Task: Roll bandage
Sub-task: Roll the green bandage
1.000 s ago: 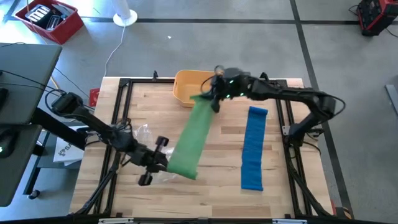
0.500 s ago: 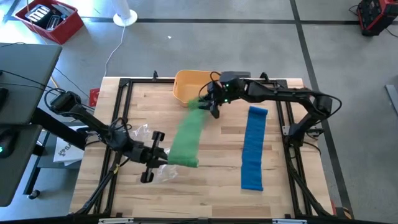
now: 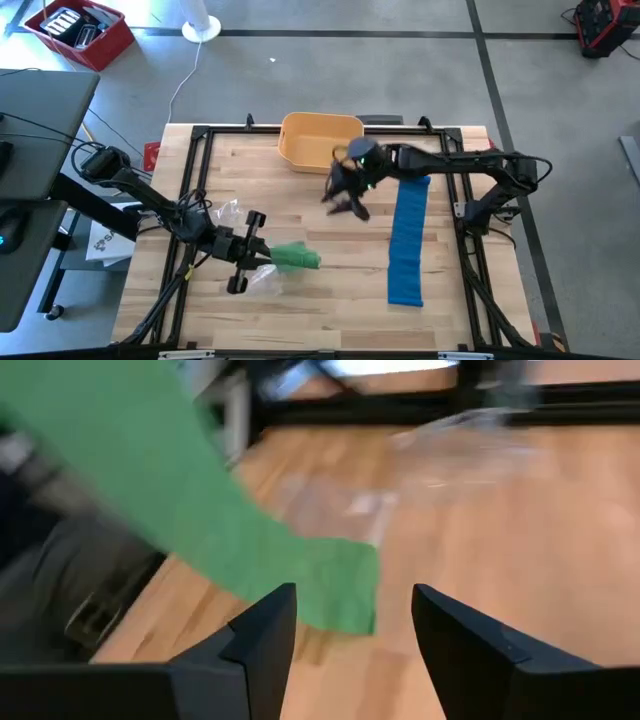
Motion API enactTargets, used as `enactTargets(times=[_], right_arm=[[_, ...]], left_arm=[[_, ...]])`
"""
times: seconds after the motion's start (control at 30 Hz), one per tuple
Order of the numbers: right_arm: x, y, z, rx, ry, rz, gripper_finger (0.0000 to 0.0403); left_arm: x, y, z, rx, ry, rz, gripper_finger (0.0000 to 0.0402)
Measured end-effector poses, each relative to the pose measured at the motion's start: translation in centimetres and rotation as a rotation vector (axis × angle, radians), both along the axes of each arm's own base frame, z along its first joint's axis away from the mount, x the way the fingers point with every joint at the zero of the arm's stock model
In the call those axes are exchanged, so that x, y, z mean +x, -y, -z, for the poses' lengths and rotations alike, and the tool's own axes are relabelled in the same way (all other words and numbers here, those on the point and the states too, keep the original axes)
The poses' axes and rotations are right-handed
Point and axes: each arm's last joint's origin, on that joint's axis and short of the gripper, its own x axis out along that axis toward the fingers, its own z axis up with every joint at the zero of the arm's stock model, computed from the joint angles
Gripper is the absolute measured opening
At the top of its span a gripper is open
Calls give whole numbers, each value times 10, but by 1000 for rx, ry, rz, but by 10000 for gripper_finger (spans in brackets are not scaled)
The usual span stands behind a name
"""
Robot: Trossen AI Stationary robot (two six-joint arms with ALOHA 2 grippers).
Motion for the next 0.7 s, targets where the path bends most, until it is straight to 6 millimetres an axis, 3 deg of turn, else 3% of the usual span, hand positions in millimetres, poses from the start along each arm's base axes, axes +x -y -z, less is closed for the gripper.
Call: enactTargets(times=[0.2, 0.37, 0.53, 0.7], right_arm=[[-9, -49, 11, -185, -148, -28, 193], [-11, -75, 26, -156, -104, -32, 193], [-18, -82, 64, -116, 38, 92, 193], [-34, -79, 93, -64, 116, 151, 193]], left_arm=[[-1, -1, -4, 16, 45, -14, 1], [3, -2, -19, 139, 128, -86, 1], [12, -16, -31, 256, 183, -205, 1], [21, -37, -30, 234, 160, -284, 1]])
